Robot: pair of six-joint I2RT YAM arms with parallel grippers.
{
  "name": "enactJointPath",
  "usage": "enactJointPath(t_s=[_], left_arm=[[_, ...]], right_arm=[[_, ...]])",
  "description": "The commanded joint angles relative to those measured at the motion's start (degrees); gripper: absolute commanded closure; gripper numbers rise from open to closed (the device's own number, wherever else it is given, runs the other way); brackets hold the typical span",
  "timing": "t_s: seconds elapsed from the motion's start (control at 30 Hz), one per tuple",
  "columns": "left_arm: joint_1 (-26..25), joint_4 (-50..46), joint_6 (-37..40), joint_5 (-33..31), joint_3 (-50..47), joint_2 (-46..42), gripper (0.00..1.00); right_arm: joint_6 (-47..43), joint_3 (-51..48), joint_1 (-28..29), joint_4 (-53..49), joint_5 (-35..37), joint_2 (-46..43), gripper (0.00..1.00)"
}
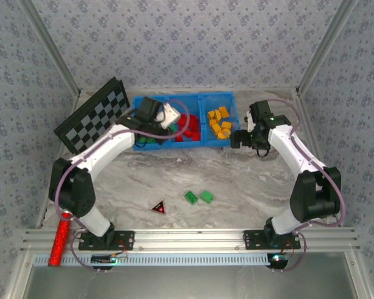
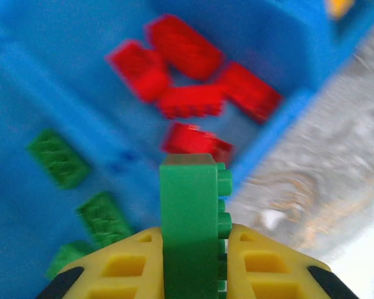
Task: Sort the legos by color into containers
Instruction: Place the lego in the container.
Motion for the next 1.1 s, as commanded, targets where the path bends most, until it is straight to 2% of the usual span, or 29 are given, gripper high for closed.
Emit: enactJointPath(t_s=[0.0,0.27,0.53,0.73,0.83,1.07], left_arm=[[3.8,-2.3,-6.6,-3.9,4.5,3.4,0.83],[8.8,-13.1,-16.3,-13.5,23.8,22.0,0.84],[9.3,-19.2,-18.9,-19.3,37.8,36.0,0.83],[9.8,-19.7,-20.0,-19.6,39.1,39.2,0.80],[10.0,-19.4,-20.2,-18.4,38.8,38.9,0.73],[9.8,-17.9,-18.8,-15.6,35.4,32.6,0.62]], right_arm=[[-1.1,-0.1,-0.1,-0.3,-0.3,-0.2,0.08],[-0.4,0.5,0.4,-0.5,-1.2,-0.7,0.08],[-0.4,1.4,1.3,-1.1,-4.0,-0.9,0.08],[-0.3,0.7,1.8,-0.9,-4.3,-1.1,0.08],[-0.4,0.8,1.8,-1.0,-4.2,-1.0,0.08],[-0.5,1.2,1.9,-0.9,-4.0,-0.4,0.08]])
